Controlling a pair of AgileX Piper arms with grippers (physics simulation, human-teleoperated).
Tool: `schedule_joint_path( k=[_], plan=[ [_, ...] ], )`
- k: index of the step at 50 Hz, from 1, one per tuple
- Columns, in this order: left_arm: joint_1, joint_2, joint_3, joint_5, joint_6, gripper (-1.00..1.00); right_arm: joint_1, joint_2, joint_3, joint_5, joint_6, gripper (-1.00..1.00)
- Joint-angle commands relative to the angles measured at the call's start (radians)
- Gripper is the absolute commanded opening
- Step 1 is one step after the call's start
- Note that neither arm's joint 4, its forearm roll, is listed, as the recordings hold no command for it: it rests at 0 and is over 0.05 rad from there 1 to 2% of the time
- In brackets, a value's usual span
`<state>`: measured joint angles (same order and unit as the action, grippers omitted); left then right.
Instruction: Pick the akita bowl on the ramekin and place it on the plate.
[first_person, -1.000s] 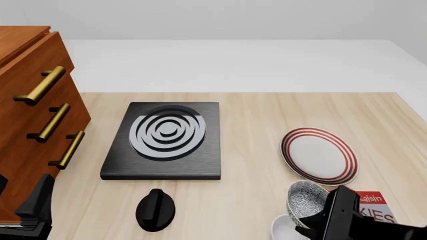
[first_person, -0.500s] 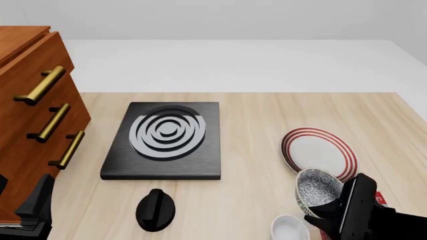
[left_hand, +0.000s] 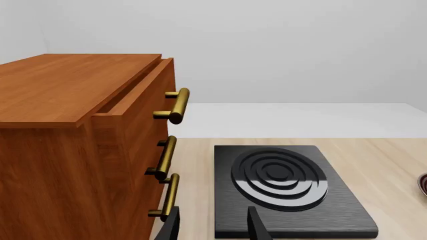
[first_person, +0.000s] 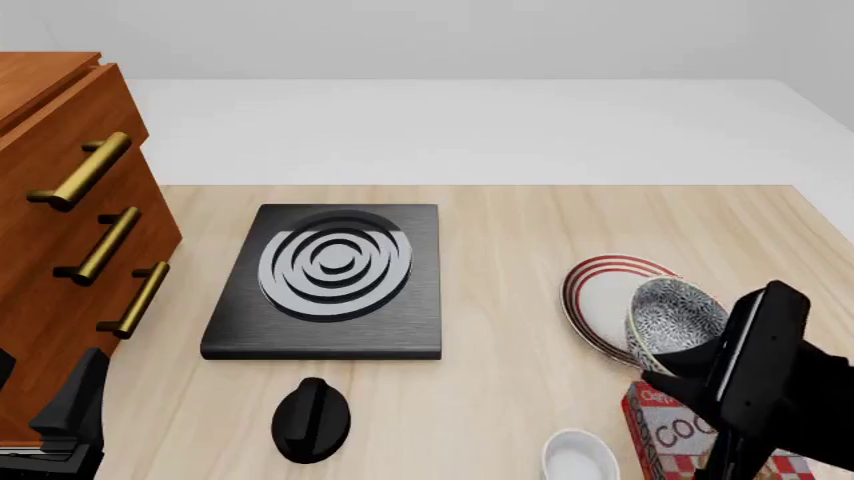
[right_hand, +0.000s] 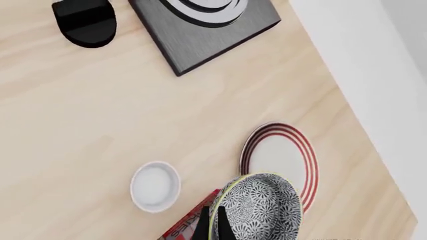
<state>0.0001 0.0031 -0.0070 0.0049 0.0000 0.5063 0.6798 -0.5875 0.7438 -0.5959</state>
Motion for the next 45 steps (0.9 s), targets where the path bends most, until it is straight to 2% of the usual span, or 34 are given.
schedule_joint_path(
  k=[1,4,5,10,14,17,25,41,45],
  plan=[
    [0.000,0.000,0.000,0.000,0.000,1.00,-0.059,0.107,-0.078,-0.036,-0.043,-1.00],
    [0.000,0.000,0.000,0.000,0.000,1.00,-0.062,0.126,-0.085,-0.045,-0.045,-1.00],
    [0.000,0.000,0.000,0.000,0.000,1.00,-0.077,0.189,-0.100,-0.083,-0.054,-1.00],
    [0.000,0.000,0.000,0.000,0.000,1.00,-0.107,0.274,-0.130,-0.132,-0.056,-1.00],
    [0.000,0.000,0.000,0.000,0.000,1.00,-0.137,0.363,-0.175,-0.177,-0.037,-1.00],
    [0.000,0.000,0.000,0.000,0.000,1.00,-0.151,0.410,-0.198,-0.193,-0.039,-1.00],
    [0.000,0.000,0.000,0.000,0.000,1.00,-0.204,0.541,-0.293,-0.214,0.005,-1.00],
    [0.000,0.000,0.000,0.000,0.000,1.00,-0.302,0.691,-0.336,-0.268,0.040,-1.00],
    [0.000,0.000,0.000,0.000,0.000,1.00,-0.327,0.706,-0.308,-0.293,0.047,-1.00]
  ],
)
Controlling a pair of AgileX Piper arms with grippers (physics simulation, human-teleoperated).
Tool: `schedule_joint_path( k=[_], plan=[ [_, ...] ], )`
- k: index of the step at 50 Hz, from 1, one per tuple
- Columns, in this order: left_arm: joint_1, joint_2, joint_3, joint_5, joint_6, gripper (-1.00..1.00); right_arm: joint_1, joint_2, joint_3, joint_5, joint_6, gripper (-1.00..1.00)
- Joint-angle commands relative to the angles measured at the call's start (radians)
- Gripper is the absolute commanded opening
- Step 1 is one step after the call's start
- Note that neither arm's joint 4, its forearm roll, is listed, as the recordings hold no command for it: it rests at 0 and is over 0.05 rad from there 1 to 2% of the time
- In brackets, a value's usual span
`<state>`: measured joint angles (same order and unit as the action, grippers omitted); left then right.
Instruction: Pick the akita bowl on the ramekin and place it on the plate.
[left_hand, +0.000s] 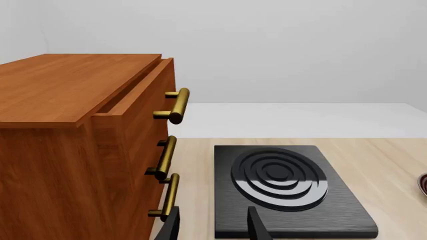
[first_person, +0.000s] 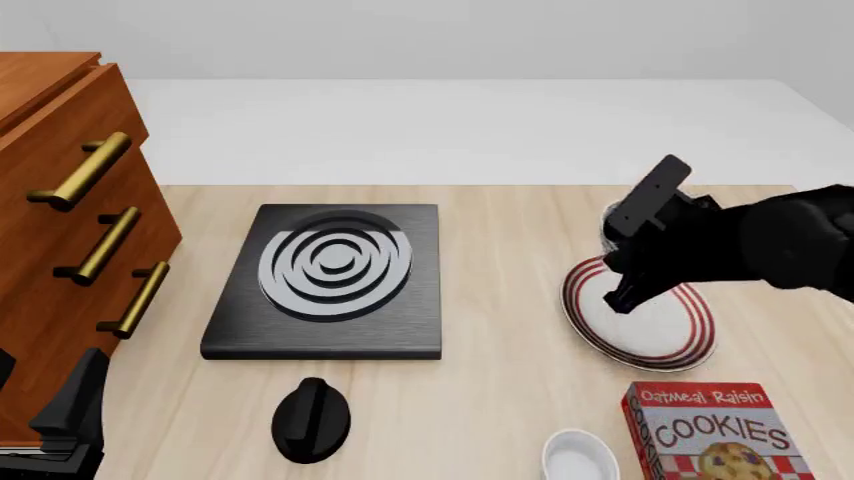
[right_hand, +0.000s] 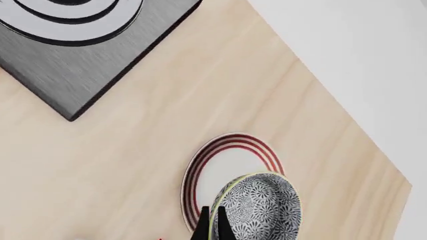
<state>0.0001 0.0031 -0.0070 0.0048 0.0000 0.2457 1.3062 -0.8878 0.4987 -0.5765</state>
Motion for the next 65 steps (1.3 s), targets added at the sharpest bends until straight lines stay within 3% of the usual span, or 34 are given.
schedule_joint_path(
  k=[1,24,65],
  plan=[
    [0.000,0.000,0.000,0.000,0.000,1.00,-0.069,0.080,-0.003,-0.052,0.028,-1.00],
    [0.000,0.000,0.000,0.000,0.000,1.00,-0.129,0.238,-0.060,-0.115,0.067,-1.00],
    [0.000,0.000,0.000,0.000,0.000,1.00,-0.188,0.460,-0.015,-0.303,0.116,-1.00]
  ],
)
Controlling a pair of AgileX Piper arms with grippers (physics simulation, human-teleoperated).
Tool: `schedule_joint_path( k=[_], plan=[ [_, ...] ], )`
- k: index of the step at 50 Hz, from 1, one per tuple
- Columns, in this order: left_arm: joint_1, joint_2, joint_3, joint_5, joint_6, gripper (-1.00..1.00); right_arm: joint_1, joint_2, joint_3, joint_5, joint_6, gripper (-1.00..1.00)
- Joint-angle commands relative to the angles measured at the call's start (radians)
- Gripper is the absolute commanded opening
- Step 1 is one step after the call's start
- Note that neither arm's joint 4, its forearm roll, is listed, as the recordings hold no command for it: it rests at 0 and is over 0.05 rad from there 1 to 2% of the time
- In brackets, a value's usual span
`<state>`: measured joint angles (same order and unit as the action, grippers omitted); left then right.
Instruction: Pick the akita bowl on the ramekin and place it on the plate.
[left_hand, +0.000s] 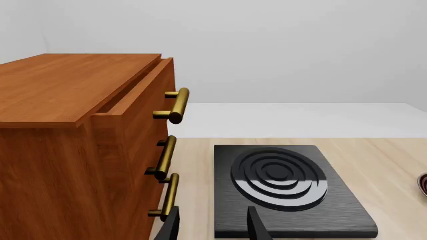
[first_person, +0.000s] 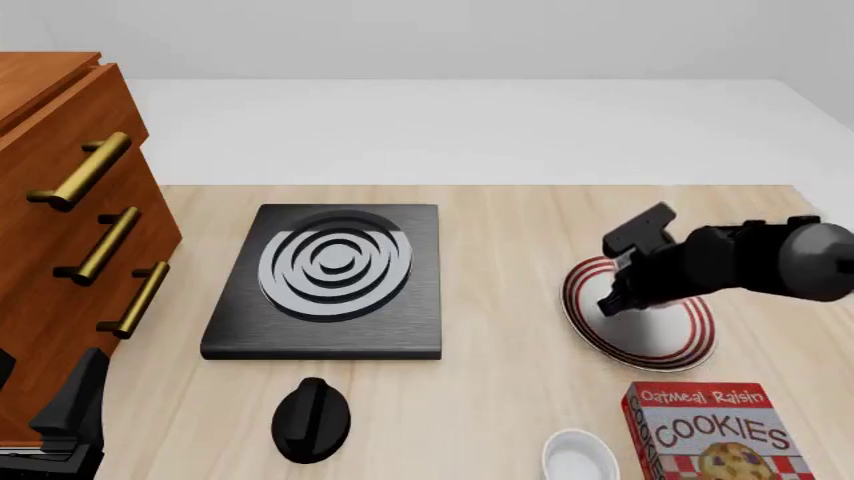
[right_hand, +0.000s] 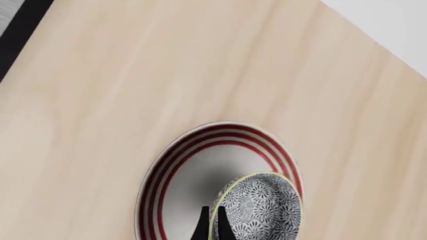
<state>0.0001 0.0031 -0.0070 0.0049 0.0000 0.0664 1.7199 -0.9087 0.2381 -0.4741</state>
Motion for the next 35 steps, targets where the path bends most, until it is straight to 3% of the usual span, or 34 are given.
schedule_joint_path(
  k=[1,16,21,22,35],
  plan=[
    [0.000,0.000,0.000,0.000,0.000,1.00,-0.003,0.040,0.008,-0.037,0.018,-1.00],
    [0.000,0.000,0.000,0.000,0.000,1.00,0.009,0.066,0.030,-0.070,0.029,-1.00],
    [0.000,0.000,0.000,0.000,0.000,1.00,-0.006,0.065,0.037,-0.074,0.008,-1.00],
    [0.000,0.000,0.000,0.000,0.000,1.00,-0.013,0.061,0.033,-0.075,0.006,1.00],
    [0.000,0.000,0.000,0.000,0.000,1.00,-0.013,0.020,0.027,-0.053,-0.018,1.00]
  ],
)
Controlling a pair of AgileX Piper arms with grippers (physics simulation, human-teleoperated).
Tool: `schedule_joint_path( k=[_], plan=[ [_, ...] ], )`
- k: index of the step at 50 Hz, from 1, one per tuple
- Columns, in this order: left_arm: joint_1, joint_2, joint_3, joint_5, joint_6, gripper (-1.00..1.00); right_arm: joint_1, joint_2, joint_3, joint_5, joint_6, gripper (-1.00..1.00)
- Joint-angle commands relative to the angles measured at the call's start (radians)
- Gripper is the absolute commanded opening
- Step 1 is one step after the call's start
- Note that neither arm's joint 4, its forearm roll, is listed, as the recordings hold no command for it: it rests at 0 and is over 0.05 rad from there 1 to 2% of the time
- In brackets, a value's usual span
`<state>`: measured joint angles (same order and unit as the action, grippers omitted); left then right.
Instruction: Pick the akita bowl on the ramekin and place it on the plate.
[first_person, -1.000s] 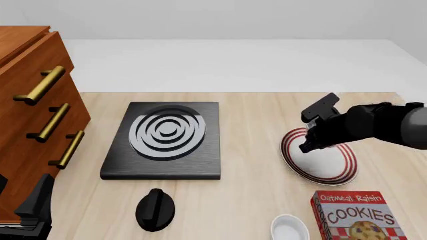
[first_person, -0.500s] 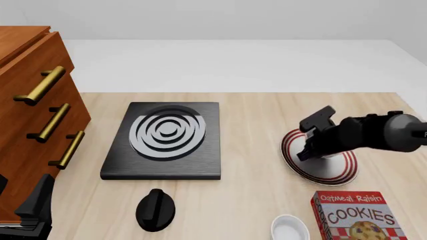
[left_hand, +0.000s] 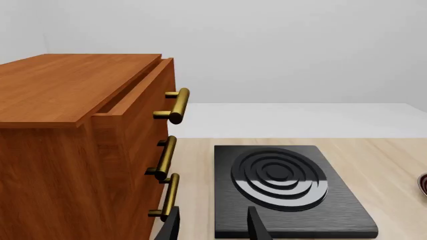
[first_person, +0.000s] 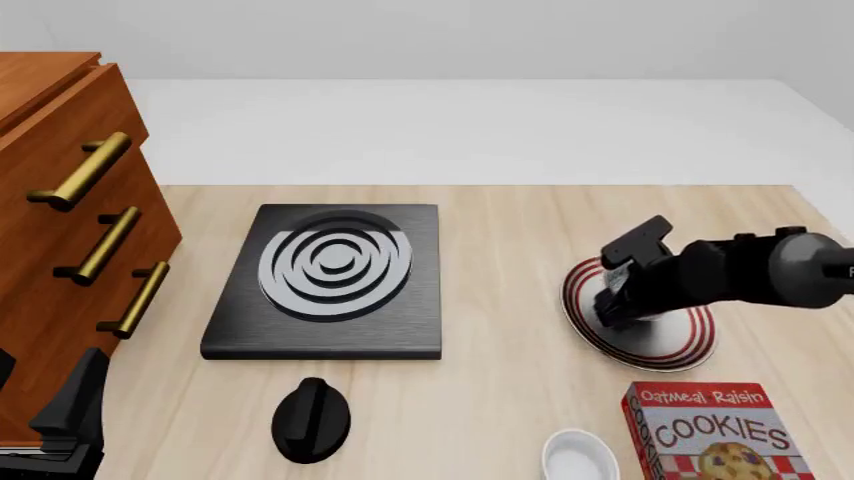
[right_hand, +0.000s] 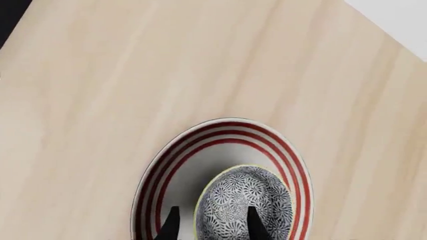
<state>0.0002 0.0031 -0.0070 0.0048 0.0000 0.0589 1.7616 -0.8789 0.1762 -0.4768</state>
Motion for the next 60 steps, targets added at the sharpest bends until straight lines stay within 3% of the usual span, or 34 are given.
schedule_joint_path(
  k=[1,16,29,44,49,54,60],
  plan=[
    [0.000,0.000,0.000,0.000,0.000,1.00,-0.007,-0.025,-0.003,0.010,-0.020,1.00],
    [0.000,0.000,0.000,0.000,0.000,1.00,-0.007,-0.111,-0.006,0.063,-0.040,1.00],
    [0.000,0.000,0.000,0.000,0.000,1.00,0.017,-0.272,0.047,0.130,-0.049,1.00],
    [0.000,0.000,0.000,0.000,0.000,1.00,0.053,-0.396,0.063,0.175,-0.020,1.00],
    [0.000,0.000,0.000,0.000,0.000,1.00,0.063,-0.458,0.107,0.134,0.027,1.00],
    [0.000,0.000,0.000,0.000,0.000,1.00,0.071,-0.527,0.129,0.099,0.111,1.00],
    [0.000,0.000,0.000,0.000,0.000,1.00,0.070,-0.632,0.222,-0.016,0.206,1.00]
  ],
)
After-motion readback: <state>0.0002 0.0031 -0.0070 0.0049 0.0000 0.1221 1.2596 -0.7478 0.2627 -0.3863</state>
